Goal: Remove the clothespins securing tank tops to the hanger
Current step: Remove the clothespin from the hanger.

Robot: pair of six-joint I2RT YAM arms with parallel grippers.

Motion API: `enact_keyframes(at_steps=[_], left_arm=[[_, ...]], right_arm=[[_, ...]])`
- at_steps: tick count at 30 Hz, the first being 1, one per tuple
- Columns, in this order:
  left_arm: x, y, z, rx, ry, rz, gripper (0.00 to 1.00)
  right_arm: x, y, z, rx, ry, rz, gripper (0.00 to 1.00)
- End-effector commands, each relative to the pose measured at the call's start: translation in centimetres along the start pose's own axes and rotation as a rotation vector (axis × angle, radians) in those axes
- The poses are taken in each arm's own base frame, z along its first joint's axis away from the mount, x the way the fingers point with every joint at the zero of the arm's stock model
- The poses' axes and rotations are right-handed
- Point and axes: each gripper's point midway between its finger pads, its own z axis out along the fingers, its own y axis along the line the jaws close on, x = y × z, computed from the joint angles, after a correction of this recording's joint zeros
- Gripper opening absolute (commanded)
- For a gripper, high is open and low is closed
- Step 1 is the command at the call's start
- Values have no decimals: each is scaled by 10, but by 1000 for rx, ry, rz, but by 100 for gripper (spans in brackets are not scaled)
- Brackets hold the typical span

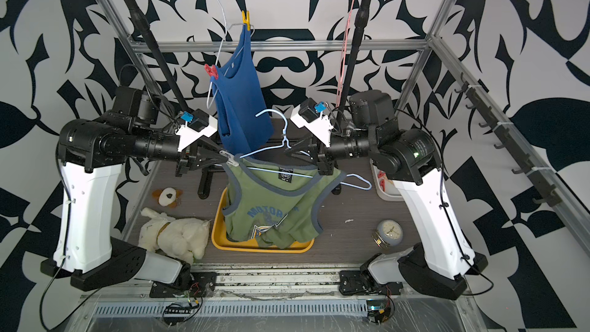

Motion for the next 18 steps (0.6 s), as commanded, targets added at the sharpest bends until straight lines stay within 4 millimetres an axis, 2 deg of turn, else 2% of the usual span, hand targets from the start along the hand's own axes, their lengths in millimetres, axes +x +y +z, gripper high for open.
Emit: enact_keyframes(at_steps=[1,5,8,11,18], left_arm=[[-7,-11,-6,11,-33,7,20],[-8,-15,-8,21,-35,42,17],[-6,-15,-9,8,-24,43,8],[-4,-12,-9,-12,-9,47,9],[-3,-5,-13,-70,10,57,0]], right_arm=[[-11,0,-4,4,-29,-38,0],[-11,-3,0,-4,-23,-27,0],[-9,-6,4,-4,-15,-19,0],[-6,-12,8,3,-2,-10,0],[4,-26,19,16,30,17,0]])
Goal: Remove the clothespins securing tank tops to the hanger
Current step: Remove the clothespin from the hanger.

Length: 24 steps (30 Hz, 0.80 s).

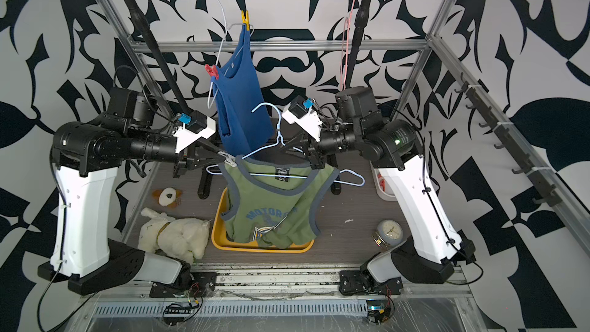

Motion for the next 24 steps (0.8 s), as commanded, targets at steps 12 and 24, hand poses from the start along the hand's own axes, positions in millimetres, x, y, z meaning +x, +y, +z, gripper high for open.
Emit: enact_keyframes(at_steps=[12,24], left_arm=[[-29,-13,-24,-49,-90,-10,7],[-47,-10,-25,-23,-158,-39,8]], right_arm=[[13,-20,26,-70,-25,72,0],[31,-18,66,-311,-129,253,0]])
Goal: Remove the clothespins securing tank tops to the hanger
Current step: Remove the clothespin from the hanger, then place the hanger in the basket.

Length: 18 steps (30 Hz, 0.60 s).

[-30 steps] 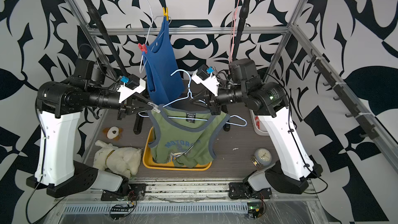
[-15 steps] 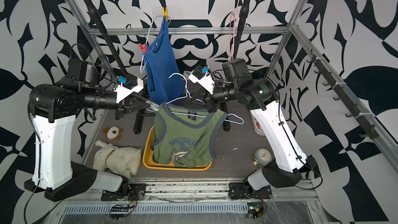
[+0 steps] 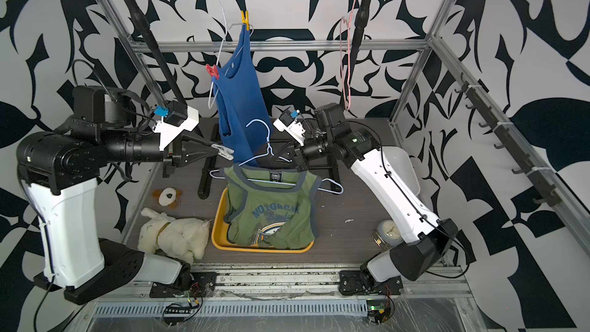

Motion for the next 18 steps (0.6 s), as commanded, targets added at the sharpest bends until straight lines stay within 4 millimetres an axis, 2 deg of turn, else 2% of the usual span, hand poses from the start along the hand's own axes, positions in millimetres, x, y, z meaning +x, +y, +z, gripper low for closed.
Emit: enact_keyframes(at_steps=[1,8,13,18], left_arm=[[-8,0,4,36,-35,-31,8],[-7,3,7,45,-40,-50,7],[-2,3,11,53,-31,-70,8],[0,1,10,56,-30,-77,8]], right_arm=[[-25,21,2,-113,-100,-63,0],[1,-13,49,-134,-28,42,0],[21,-30,81,-155,34,105,0],[55,-55,102,-97,90,188,0]])
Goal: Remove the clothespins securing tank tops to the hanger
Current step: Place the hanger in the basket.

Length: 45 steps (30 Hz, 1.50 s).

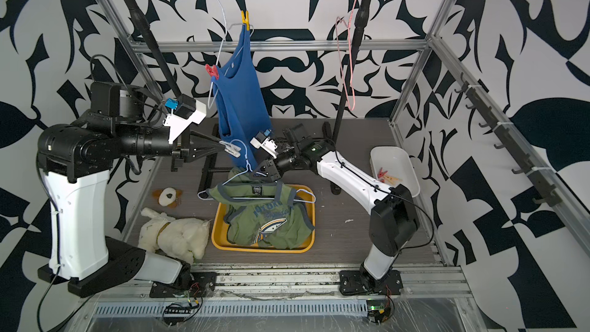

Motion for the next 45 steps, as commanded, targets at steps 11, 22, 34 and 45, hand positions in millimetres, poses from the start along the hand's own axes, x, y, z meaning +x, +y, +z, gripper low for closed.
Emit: enact_keyframes(at_steps=[11,22,34,45], left_arm=[[-1,-3,5,41,-23,-46,10],[1,0,12,77,-32,-96,13],[1,-3,25,203,-68,-209,14],[-6,-2,31,282,-108,-284,18]], right_arm=[[17,-33,0,185,6,10,33],[-37,6,-78,296,-230,-115,38],[-71,181,-156,73,-409,-442,50],[-97,208,-145,18,-421,-495,58]])
